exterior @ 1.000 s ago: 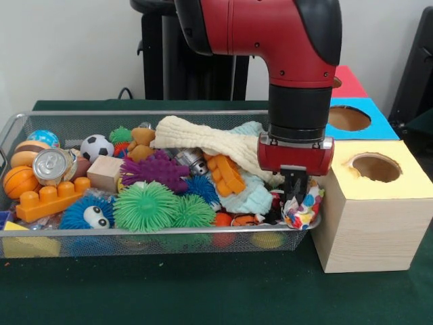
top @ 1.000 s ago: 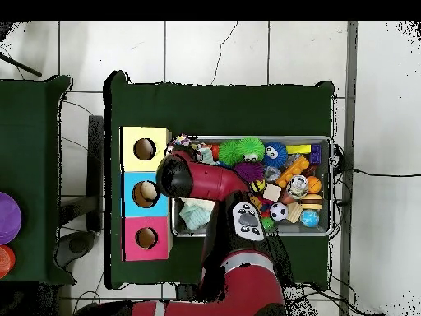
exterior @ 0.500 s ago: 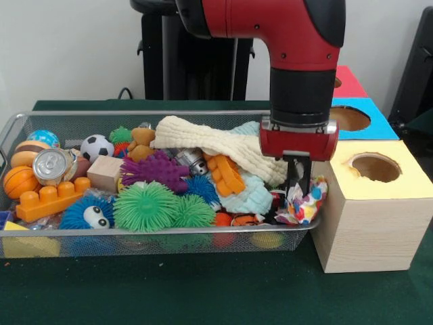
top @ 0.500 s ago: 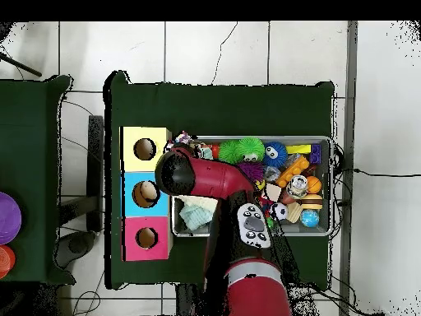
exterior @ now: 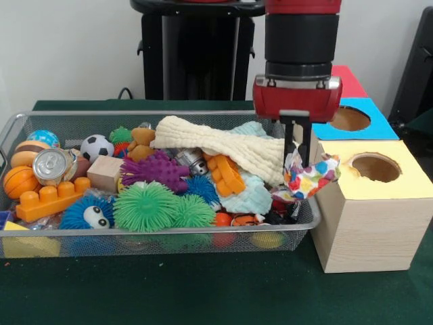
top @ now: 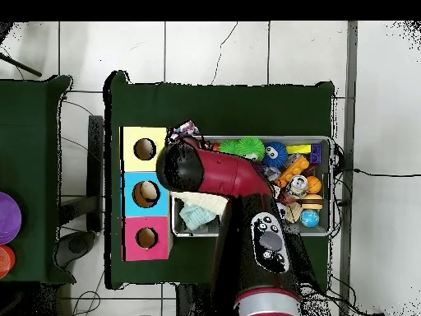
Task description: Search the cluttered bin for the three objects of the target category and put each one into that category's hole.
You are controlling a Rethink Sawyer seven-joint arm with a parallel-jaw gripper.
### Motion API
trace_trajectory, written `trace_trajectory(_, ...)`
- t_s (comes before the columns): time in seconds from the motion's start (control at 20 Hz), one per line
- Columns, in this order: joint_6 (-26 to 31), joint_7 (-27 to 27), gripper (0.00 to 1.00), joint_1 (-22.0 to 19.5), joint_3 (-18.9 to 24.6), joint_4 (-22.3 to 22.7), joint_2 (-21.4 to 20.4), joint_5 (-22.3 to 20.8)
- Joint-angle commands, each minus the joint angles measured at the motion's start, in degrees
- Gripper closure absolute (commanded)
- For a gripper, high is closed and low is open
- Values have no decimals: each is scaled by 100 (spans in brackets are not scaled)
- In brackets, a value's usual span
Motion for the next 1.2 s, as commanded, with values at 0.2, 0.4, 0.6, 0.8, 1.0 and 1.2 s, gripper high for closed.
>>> trace_trajectory(0.2, 770, 444, 100, -283, 557, 674, -489, 136)
trace_trajectory(0.4, 998, 687, 100, -48, 352, 656, -644, 216)
trace_trajectory(0.6, 1051, 1049, 100, 323, 76, 567, -663, 286)
trace_trajectory(0.8, 1092, 1322, 100, 699, -245, 455, -651, 327)
trace_trajectory(1.0, 1120, 1419, 100, 873, -390, 342, -567, 422)
trace_trajectory(1.2, 865, 1520, 100, 1055, -494, 333, -404, 547)
